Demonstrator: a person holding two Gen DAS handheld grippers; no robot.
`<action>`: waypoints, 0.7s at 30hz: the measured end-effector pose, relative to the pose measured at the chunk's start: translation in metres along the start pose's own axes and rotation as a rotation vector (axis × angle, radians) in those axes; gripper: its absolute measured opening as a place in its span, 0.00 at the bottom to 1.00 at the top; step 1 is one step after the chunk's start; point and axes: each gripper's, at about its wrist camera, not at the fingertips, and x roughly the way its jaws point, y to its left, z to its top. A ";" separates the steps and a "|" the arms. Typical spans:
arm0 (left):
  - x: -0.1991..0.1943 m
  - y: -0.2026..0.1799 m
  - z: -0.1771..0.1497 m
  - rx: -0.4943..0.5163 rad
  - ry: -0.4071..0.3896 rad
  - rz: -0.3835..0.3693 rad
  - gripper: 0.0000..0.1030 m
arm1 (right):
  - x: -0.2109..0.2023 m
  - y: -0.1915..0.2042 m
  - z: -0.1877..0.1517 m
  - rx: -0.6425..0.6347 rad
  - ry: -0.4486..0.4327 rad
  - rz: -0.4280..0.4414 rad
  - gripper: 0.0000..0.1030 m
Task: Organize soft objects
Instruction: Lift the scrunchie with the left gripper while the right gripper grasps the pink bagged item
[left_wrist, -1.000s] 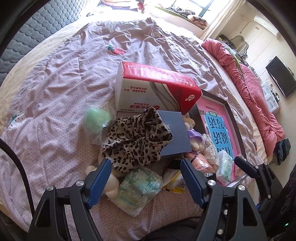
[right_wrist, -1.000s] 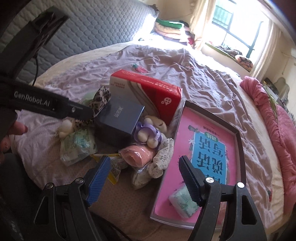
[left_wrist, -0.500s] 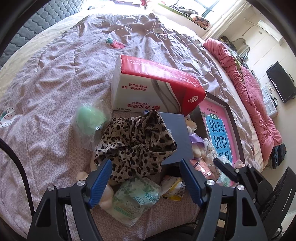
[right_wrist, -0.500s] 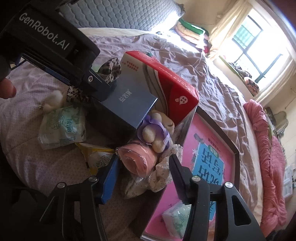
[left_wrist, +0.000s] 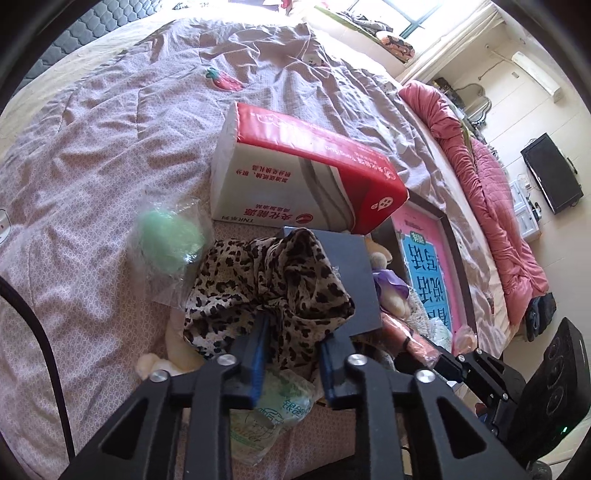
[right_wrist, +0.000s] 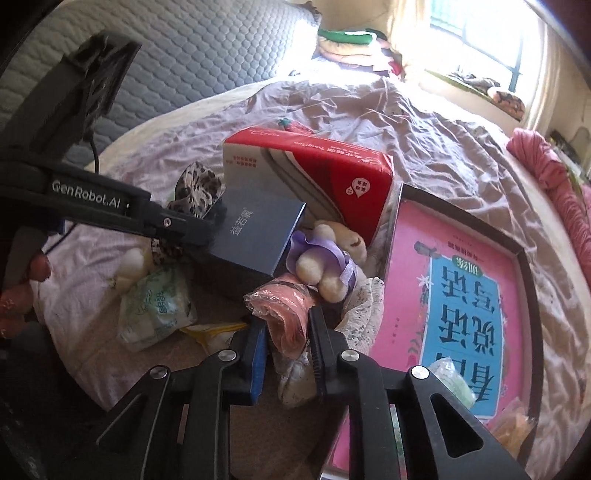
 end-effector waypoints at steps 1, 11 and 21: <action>-0.002 0.000 0.000 0.009 -0.010 0.001 0.10 | -0.004 -0.001 -0.001 0.018 -0.006 0.016 0.19; -0.031 -0.001 -0.004 0.032 -0.077 -0.055 0.08 | -0.032 -0.002 -0.005 0.075 -0.055 0.079 0.17; -0.058 -0.006 -0.010 0.056 -0.119 -0.066 0.08 | -0.058 -0.007 -0.002 0.128 -0.116 0.109 0.16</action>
